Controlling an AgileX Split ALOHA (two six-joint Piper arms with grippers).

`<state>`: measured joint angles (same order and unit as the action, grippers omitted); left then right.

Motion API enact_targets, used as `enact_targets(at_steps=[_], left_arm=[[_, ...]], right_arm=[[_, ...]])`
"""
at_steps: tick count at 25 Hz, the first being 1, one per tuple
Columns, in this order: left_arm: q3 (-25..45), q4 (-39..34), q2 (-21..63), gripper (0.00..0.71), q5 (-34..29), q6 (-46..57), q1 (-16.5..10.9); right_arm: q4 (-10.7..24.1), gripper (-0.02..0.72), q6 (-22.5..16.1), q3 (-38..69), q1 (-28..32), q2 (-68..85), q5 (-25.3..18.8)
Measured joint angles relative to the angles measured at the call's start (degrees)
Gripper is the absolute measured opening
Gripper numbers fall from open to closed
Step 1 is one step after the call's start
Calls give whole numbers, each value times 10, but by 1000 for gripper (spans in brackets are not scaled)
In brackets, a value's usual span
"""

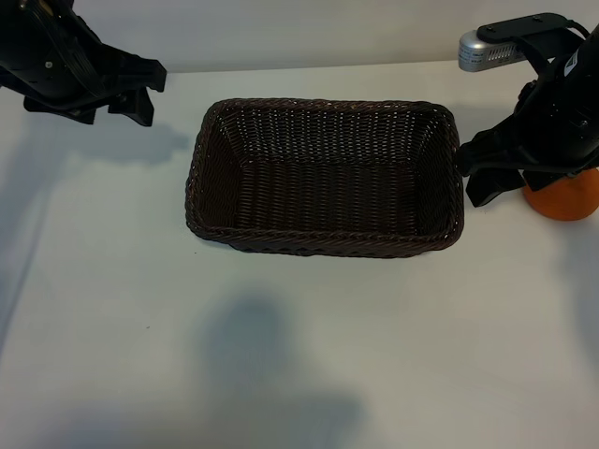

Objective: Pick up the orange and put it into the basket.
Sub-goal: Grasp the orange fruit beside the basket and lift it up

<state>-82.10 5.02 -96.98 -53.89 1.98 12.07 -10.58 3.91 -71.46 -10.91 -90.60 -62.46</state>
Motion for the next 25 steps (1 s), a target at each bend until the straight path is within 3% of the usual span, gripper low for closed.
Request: enact_targets(at_steps=[9, 12, 21, 25], left_arm=[[-1, -34, 17, 596, -23, 1, -2], [-1, -35, 33, 596, -29, 0, -18], [-1, -21, 115, 596, -57, -44, -182], [-1, 15, 146, 596, -61, -75, -209]], right_arm=[[0, 595, 0, 0, 0, 0, -1], [0, 595, 1, 0, 0, 0, -1], [0, 595, 4, 0, 0, 0, -1], [0, 595, 8, 0, 0, 0, -3]])
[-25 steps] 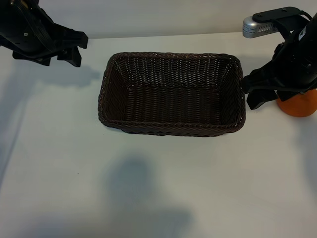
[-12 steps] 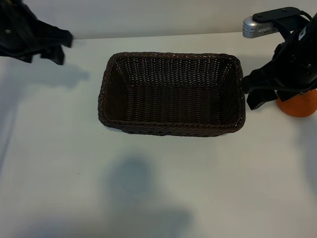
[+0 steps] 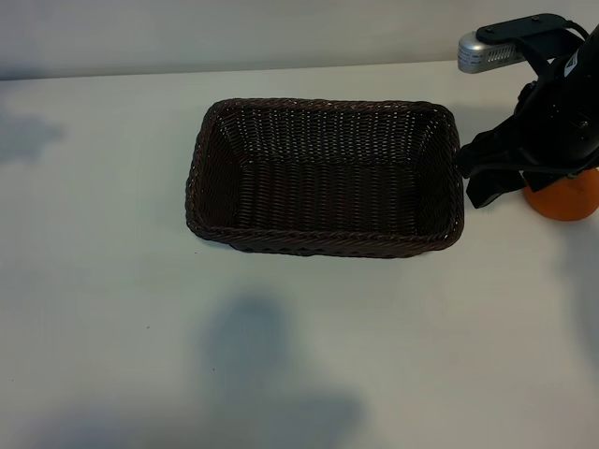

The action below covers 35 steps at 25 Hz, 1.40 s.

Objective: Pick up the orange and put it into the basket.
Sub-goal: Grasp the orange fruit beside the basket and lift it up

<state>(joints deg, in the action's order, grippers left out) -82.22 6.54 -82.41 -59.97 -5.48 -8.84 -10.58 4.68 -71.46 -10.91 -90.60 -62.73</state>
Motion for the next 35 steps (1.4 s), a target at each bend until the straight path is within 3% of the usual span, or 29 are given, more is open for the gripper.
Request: enact_targets(at_steps=[4, 10, 15, 19, 24, 35], left_arm=[[0, 4, 47, 596, -26, -15, -1], [0, -18, 201, 596, -43, -14, -1], [24, -97, 350, 596, -66, 31, -1], [75, -183, 445, 596, -70, 70, 9], [157, -221, 540, 596, -70, 99, 59], [352, -153, 691, 596, -43, 76, 89]], right_arm=[[0, 595, 5, 0, 0, 0, 0], [3, 595, 8, 0, 0, 0, 0], [4, 595, 8, 0, 0, 0, 0], [4, 595, 8, 0, 0, 0, 1], [12, 595, 8, 0, 0, 0, 3], [23, 595, 8, 0, 0, 0, 15]])
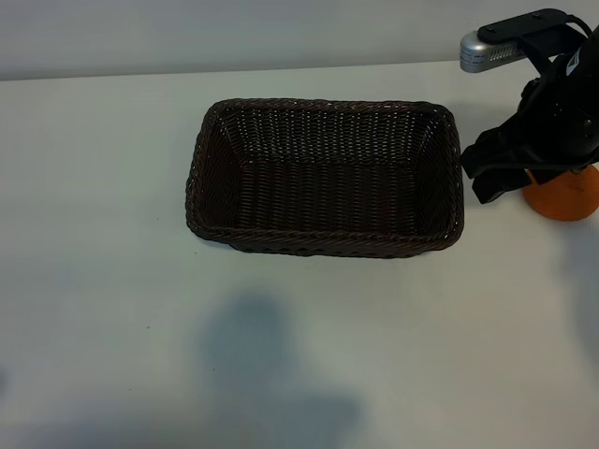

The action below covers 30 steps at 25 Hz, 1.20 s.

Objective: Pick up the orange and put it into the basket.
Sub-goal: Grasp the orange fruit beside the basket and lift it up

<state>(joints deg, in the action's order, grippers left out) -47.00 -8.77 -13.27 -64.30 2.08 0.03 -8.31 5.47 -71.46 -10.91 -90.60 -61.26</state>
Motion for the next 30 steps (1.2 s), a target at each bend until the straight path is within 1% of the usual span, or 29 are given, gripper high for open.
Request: enact_targets(at_steps=[4, 7, 10, 14, 23, 26, 30], left_arm=[[70, 21, 23, 596, 50, -15, 0], [109, 55, 24, 596, 86, -42, 0], [134, 83, 24, 595, 104, -57, 1], [158, 91, 24, 595, 112, -60, 1], [166, 95, 27, 595, 112, -62, 6], [166, 95, 49, 595, 112, -63, 7], [166, 95, 109, 595, 110, -63, 7]], right_arm=[[0, 595, 0, 0, 0, 0, 11], [0, 595, 0, 0, 0, 0, 13], [0, 595, 0, 0, 0, 0, 14], [0, 595, 0, 0, 0, 0, 14], [0, 595, 0, 0, 0, 0, 15], [0, 595, 0, 0, 0, 0, 15], [2, 595, 0, 0, 0, 0, 15]])
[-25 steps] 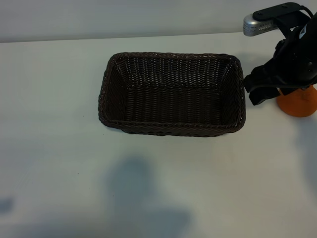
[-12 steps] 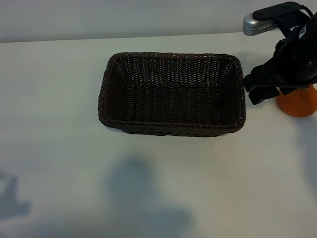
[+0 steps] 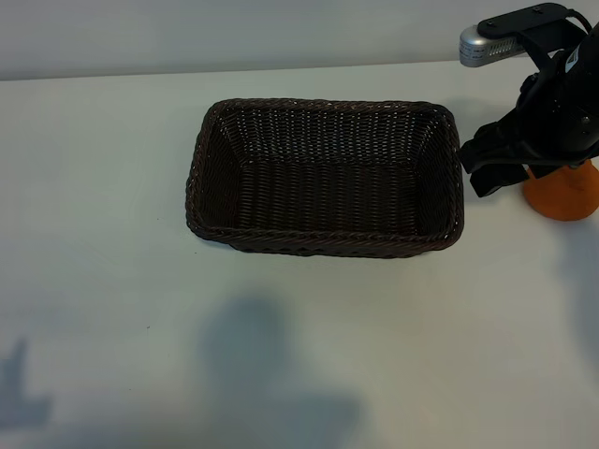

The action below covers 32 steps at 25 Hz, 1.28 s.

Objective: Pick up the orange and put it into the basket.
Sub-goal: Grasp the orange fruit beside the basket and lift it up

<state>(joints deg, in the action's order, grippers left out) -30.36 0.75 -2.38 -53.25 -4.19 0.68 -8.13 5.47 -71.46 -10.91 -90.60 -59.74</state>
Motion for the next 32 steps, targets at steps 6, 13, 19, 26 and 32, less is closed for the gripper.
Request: enact_targets(at_steps=[6, 13, 19, 26, 32], left_arm=[[0, 0, 28, 594, -4, 0, 3], [0, 6, 28, 594, -4, 0, 6], [7, -8, 29, 594, -14, 0, 6], [8, -8, 29, 594, -14, 63, 6], [8, -31, 29, 594, -14, 99, 6]], right_arm=[[4, 595, 0, 0, 0, 0, 4], [5, 595, 0, 0, 0, 0, 6], [5, 595, 0, 0, 0, 0, 6], [5, 595, -5, 0, 0, 0, 10], [30, 595, -20, 0, 0, 0, 13]])
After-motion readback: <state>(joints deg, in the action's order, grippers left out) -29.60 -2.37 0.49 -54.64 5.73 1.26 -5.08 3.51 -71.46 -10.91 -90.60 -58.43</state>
